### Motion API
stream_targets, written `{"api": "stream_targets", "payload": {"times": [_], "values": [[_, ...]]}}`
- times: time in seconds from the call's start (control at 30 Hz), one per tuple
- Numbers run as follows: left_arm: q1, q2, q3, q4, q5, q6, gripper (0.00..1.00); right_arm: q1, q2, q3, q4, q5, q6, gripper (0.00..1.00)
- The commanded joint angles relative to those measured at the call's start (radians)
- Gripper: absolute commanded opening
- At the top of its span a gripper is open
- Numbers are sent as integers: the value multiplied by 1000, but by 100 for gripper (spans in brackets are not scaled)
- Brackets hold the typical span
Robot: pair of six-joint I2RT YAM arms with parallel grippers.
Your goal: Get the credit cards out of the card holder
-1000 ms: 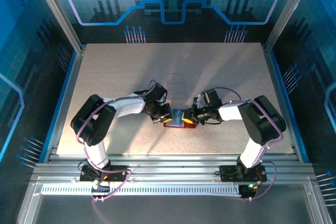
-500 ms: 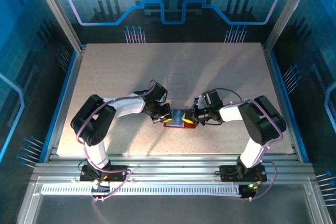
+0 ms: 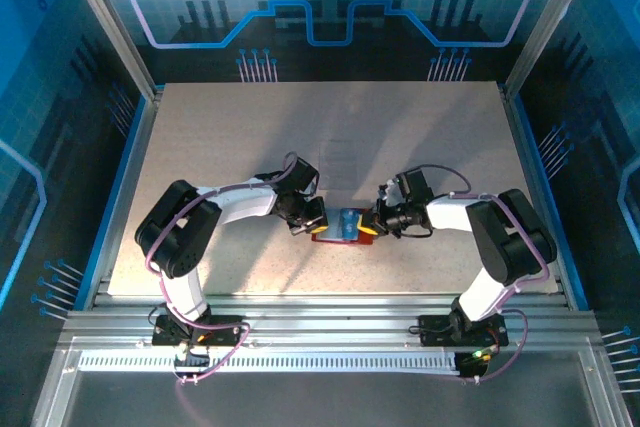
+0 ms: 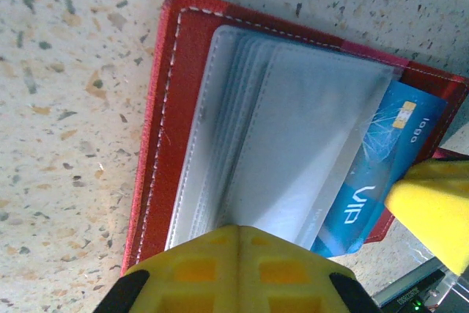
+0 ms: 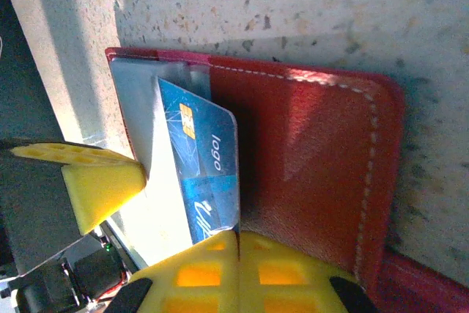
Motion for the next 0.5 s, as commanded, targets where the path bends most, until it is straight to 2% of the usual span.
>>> {"api": "stream_targets", "payload": {"times": [0.0, 0.2, 0.47], "values": [[-4, 13, 11, -40, -26, 17, 6, -25, -37, 32, -118, 32, -69, 5], [-5, 14, 12, -40, -25, 17, 6, -30, -67, 79, -224, 55, -128, 5], [-5, 14, 8, -29, -20, 10, 6, -32, -59, 95, -244, 51, -139, 5]]}}
